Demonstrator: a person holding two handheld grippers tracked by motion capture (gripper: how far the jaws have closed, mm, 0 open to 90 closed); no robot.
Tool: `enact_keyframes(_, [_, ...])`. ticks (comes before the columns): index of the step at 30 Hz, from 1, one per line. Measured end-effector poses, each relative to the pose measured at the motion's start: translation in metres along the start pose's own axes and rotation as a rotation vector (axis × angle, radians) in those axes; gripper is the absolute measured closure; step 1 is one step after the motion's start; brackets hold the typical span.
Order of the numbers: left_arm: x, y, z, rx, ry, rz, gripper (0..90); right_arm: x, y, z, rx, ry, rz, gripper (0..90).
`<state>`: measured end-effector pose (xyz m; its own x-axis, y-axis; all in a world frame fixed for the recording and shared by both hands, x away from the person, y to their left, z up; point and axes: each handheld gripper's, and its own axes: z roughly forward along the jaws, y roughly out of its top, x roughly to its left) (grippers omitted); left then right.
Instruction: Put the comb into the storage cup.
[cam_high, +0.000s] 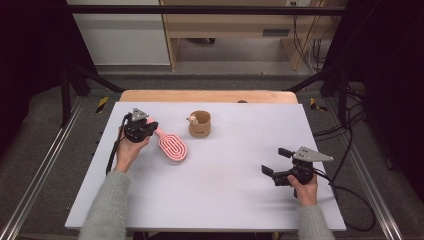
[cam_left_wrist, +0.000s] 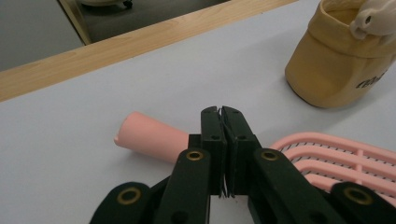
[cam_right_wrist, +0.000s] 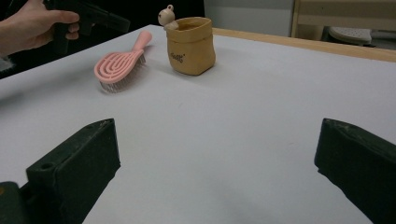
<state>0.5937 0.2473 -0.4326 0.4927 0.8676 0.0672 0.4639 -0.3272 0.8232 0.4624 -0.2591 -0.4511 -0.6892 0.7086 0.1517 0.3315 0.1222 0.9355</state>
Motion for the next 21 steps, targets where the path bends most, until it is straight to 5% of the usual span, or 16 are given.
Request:
enact_keyframes(17, [0.003, -0.007, 0.024, 0.029, 0.005, -0.016, 89.6, 0.000, 0.000, 0.000, -0.001, 0.001, 0.001, 0.3])
enact_keyframes(21, [0.001, -0.007, 0.027, 0.011, 0.012, 0.010, 89.5, 0.000, 0.000, 0.000, -0.001, 0.001, 0.000, 0.3])
